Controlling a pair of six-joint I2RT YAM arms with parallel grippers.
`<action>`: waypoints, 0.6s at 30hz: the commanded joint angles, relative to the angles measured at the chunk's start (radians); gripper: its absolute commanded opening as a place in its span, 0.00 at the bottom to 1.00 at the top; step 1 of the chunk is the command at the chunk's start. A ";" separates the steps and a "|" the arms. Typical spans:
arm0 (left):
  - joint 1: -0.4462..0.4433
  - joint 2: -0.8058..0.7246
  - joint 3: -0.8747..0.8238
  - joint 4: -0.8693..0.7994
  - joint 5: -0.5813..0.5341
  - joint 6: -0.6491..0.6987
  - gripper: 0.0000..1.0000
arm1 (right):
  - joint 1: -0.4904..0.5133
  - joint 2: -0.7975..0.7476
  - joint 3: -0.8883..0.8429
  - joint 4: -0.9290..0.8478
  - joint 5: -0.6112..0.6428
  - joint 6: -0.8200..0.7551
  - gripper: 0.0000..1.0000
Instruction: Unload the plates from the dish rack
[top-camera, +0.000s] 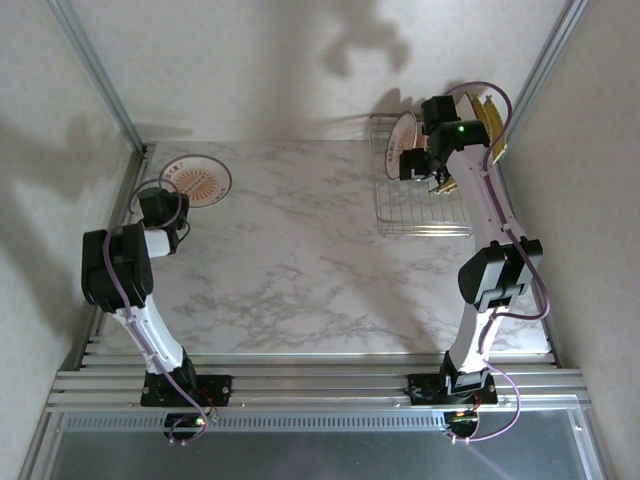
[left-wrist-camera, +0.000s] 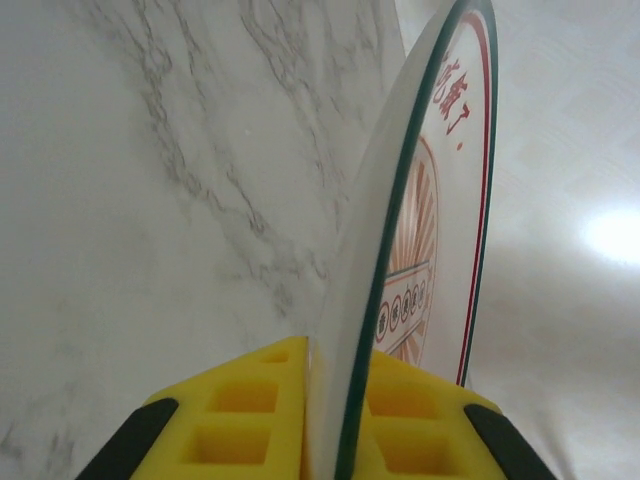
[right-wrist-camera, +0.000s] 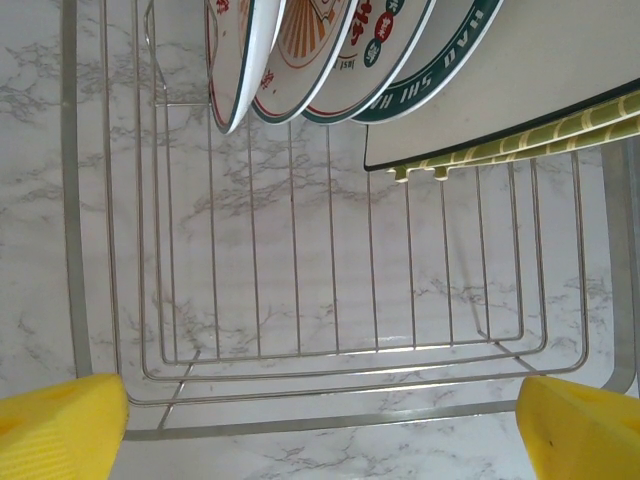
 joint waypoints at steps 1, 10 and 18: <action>0.007 0.030 0.062 0.029 -0.039 0.014 0.00 | -0.005 -0.024 -0.019 -0.016 -0.003 -0.014 0.99; 0.018 0.090 0.075 0.029 -0.053 0.006 0.00 | -0.004 -0.027 -0.011 -0.022 0.009 -0.018 0.99; 0.022 0.115 0.064 0.033 -0.031 0.000 0.00 | -0.005 -0.014 0.003 -0.024 0.001 -0.015 0.99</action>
